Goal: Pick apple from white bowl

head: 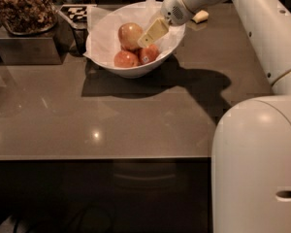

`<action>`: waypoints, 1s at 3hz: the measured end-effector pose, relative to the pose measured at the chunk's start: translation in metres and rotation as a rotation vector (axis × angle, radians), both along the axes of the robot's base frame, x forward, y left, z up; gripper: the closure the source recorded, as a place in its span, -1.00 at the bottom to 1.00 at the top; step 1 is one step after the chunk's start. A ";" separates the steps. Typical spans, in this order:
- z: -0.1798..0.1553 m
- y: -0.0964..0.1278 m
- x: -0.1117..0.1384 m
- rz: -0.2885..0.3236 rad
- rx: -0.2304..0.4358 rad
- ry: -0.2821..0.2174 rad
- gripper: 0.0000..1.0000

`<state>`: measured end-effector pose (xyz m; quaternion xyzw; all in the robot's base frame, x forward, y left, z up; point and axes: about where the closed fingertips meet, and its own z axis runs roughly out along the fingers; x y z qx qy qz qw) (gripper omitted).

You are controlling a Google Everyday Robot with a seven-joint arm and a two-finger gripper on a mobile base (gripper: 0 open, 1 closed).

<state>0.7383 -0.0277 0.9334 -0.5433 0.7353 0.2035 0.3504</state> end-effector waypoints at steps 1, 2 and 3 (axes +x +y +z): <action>0.000 0.000 0.000 0.000 0.000 0.000 -0.48; -0.007 0.009 0.001 0.012 0.010 0.032 -0.58; -0.010 0.016 0.001 0.019 0.015 0.057 -0.62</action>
Offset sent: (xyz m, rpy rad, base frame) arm 0.0055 0.0116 -0.0052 0.0230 0.0636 0.0196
